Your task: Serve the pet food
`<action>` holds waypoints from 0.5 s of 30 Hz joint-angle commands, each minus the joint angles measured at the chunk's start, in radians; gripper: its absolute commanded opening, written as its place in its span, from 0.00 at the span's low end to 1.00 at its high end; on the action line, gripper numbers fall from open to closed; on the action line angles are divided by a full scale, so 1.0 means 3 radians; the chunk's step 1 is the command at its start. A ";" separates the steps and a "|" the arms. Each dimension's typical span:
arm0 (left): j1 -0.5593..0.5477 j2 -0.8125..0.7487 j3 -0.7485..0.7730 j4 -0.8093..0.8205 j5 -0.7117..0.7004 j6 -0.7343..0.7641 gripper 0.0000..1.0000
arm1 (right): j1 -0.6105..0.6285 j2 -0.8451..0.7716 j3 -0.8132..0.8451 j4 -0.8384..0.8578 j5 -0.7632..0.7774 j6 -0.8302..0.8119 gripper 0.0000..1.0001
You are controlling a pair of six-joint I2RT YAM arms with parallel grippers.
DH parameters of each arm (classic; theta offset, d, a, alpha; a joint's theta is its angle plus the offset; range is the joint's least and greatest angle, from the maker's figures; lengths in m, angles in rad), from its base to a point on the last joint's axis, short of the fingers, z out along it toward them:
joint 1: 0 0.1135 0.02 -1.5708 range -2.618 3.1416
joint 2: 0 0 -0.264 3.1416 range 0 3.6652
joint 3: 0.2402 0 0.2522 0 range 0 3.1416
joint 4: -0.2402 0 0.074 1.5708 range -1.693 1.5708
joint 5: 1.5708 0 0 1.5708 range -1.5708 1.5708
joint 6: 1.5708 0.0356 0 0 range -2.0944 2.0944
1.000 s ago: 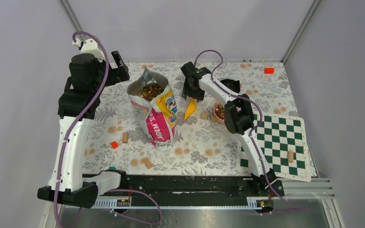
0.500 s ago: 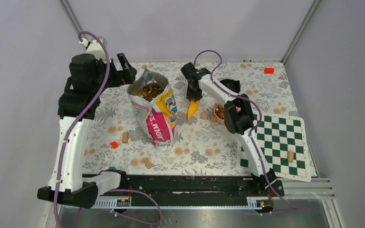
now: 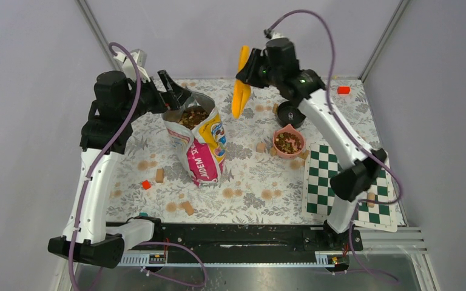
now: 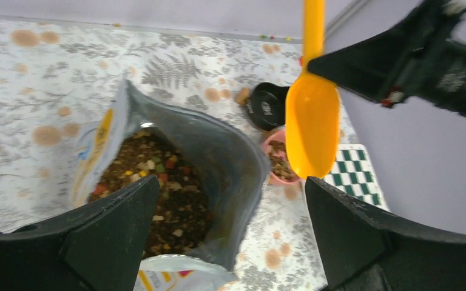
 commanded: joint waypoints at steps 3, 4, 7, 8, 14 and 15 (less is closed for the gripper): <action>-0.0157 0.0091 -0.0045 0.0718 0.0644 -0.0442 0.91 | -0.0025 -0.0641 -0.0396 0.1217 -0.0896 0.0330 0.20; -0.0203 0.0109 -0.0065 0.0819 0.0722 -0.0509 0.91 | -0.0023 -0.0703 -0.0454 0.1358 -0.0976 0.0435 0.20; -0.0338 0.0135 -0.0149 0.1199 0.0893 -0.0681 0.90 | -0.0023 -0.0889 -0.0731 0.1886 -0.1167 0.0776 0.21; -0.0385 0.0137 -0.0192 0.1335 0.0920 -0.0744 0.90 | -0.0020 -0.0934 -0.0839 0.2139 -0.1219 0.0902 0.21; -0.0554 0.0206 -0.0386 0.2028 0.1066 -0.1169 0.88 | -0.0021 -0.1063 -0.1212 0.2844 -0.1332 0.1293 0.24; -0.0575 0.0225 -0.0392 0.2035 0.1067 -0.1182 0.87 | -0.0018 -0.1065 -0.1220 0.2849 -0.1334 0.1300 0.24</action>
